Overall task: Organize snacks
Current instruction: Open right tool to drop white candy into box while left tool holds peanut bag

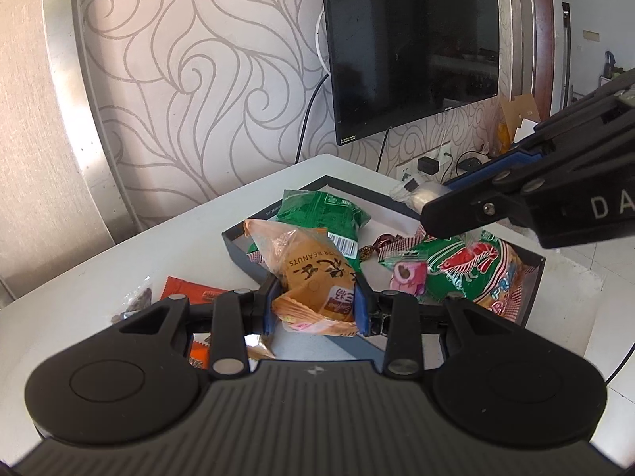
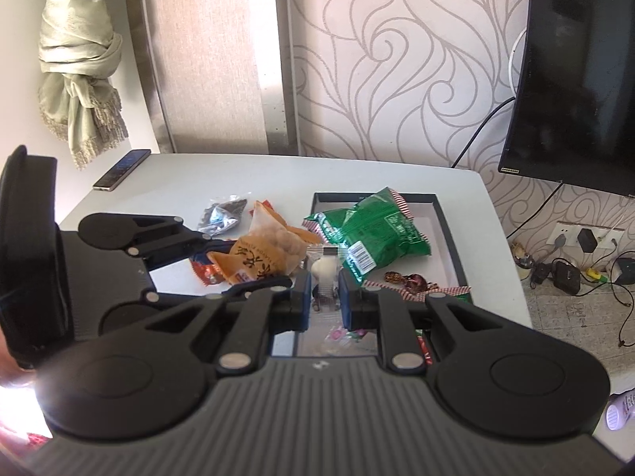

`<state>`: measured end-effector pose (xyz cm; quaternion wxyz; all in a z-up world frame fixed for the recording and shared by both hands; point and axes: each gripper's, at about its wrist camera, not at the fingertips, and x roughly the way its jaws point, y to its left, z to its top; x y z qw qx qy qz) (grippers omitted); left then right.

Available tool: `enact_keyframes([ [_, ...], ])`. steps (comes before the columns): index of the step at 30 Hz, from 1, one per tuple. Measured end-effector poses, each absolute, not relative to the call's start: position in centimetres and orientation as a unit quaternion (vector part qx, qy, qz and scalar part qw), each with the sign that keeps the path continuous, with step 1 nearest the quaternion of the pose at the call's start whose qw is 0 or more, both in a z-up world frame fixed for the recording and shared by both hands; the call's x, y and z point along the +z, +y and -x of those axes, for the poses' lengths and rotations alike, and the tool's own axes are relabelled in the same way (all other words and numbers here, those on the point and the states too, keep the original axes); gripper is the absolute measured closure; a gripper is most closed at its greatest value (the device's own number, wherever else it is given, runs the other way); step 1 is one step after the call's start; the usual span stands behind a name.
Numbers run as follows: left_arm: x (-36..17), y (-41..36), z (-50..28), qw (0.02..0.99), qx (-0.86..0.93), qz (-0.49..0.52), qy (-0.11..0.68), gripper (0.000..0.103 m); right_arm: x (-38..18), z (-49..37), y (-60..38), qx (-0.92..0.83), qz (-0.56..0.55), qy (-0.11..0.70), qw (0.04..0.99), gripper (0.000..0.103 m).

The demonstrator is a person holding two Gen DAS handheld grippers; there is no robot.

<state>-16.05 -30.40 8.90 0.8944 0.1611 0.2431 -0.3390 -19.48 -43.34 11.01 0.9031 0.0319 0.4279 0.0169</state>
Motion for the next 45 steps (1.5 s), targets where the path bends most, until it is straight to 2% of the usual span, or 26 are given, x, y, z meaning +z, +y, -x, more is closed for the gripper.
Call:
enact_keyframes([
  [10, 8.9, -31.2, 16.2, 0.896, -0.335, -0.159, 0.245, 0.061, 10.6, 17.6, -45.4, 0.015, -0.023, 0.431, 0.902, 0.085],
  [30, 8.5, -30.9, 15.8, 0.906, -0.304, -0.146, 0.255, 0.061, 6.2, 12.2, -47.8, 0.012, -0.012, 0.469, 0.883, 0.085],
  [45, 8.2, -30.8, 15.5, 0.906, -0.301, -0.146, 0.259, 0.061, 5.2, 12.0, -49.1, 0.006, -0.075, 0.474, 0.877, 0.083],
])
